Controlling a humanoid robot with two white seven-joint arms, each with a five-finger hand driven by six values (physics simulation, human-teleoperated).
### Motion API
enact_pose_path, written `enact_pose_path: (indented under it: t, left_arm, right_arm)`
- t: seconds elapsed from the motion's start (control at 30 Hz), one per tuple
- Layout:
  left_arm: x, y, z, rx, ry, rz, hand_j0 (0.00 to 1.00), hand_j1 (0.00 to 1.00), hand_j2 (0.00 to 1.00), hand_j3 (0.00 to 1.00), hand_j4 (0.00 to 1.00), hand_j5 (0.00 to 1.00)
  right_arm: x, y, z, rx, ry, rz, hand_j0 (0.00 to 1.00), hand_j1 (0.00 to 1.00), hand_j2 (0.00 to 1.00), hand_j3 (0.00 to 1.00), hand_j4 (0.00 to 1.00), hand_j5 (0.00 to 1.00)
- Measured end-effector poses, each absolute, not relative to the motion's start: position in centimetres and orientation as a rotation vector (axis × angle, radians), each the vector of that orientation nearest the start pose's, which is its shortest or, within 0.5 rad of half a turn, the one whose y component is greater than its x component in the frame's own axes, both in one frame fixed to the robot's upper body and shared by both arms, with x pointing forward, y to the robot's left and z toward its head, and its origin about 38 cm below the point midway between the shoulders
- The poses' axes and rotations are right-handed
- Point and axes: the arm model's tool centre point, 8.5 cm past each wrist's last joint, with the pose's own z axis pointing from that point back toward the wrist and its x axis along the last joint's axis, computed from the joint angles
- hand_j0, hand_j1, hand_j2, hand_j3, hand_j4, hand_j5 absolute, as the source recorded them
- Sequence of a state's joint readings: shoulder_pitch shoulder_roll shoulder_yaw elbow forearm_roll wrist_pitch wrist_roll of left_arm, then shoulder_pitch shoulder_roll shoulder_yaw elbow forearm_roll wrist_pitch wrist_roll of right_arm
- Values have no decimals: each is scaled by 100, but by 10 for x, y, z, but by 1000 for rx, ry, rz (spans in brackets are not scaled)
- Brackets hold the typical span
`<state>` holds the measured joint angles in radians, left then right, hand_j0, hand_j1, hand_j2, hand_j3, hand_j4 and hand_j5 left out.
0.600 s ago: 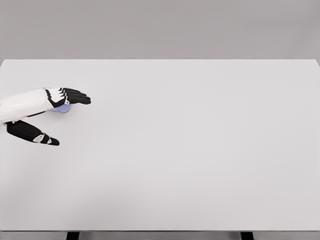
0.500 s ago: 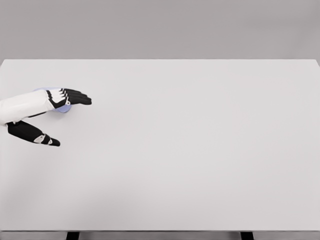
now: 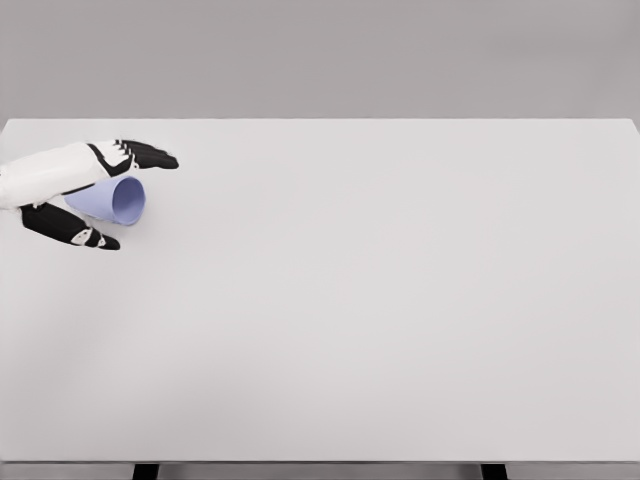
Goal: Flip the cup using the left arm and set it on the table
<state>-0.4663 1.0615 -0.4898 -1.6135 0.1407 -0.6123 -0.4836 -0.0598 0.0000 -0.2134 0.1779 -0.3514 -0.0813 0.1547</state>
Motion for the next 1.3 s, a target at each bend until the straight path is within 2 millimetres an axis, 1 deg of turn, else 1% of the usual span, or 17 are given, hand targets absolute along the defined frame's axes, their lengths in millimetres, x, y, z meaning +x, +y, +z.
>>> enact_pose_path:
  t: [0.07,0.13,0.17,0.2,0.3,0.43,0.57,0.67,0.83,0.97,1.1,1.17,1.3]
  left_arm:
    - [383,347,265,174,-1639,-1776,100,100,100,100,100,100]
    - [387,351,263,212,-1600,-1775,100,100,100,100,100,100]
    - [395,357,273,257,-1602,-1763,100,100,100,100,100,100]
    - [401,364,274,278,-1593,-1735,100,100,100,100,100,100]
    - [412,379,261,274,-1562,-1641,100,100,100,100,100,100]
    - [419,388,245,255,-1492,-1547,100,100,100,100,100,100]
    - [423,388,239,248,-1454,-1528,100,100,100,100,100,100]
    - [428,389,238,257,-1428,-1525,100,100,100,100,100,100]
    - [434,403,224,296,-1343,-1522,100,100,100,100,100,100]
    - [437,402,219,312,-1316,-1543,100,100,100,100,100,100]
    - [438,399,217,311,-1310,-1553,100,100,100,100,100,100]
    - [440,399,220,318,-1314,-1554,100,100,100,100,100,100]
    - [454,402,224,347,-1319,-1529,100,100,100,100,100,100]
  right_arm:
    - [-8,-251,-257,47,-26,-563,100,100,100,100,100,100]
    - [-8,-251,-257,47,-26,-563,100,100,100,100,100,100]
    - [-8,-251,-257,47,-26,-563,100,100,100,100,100,100]
    - [-8,-251,-257,47,-26,-563,100,100,100,100,100,100]
    - [-8,-251,-257,47,-26,-563,100,100,100,100,100,100]
    - [-8,-251,-257,47,-26,-563,100,100,100,100,100,100]
    - [-8,-251,-257,47,-26,-563,100,100,100,100,100,100]
    - [-8,-251,-257,47,-26,-563,100,100,100,100,100,100]
    - [-8,-251,-257,47,-26,-563,100,100,100,100,100,100]
    - [-8,-251,-257,47,-26,-563,100,100,100,100,100,100]
    - [-8,-251,-257,47,-26,-563,100,100,100,100,100,100]
    - [-8,-251,-257,47,-26,-563,100,100,100,100,100,100]
    - [-8,-251,-257,47,-26,-563,100,100,100,100,100,100]
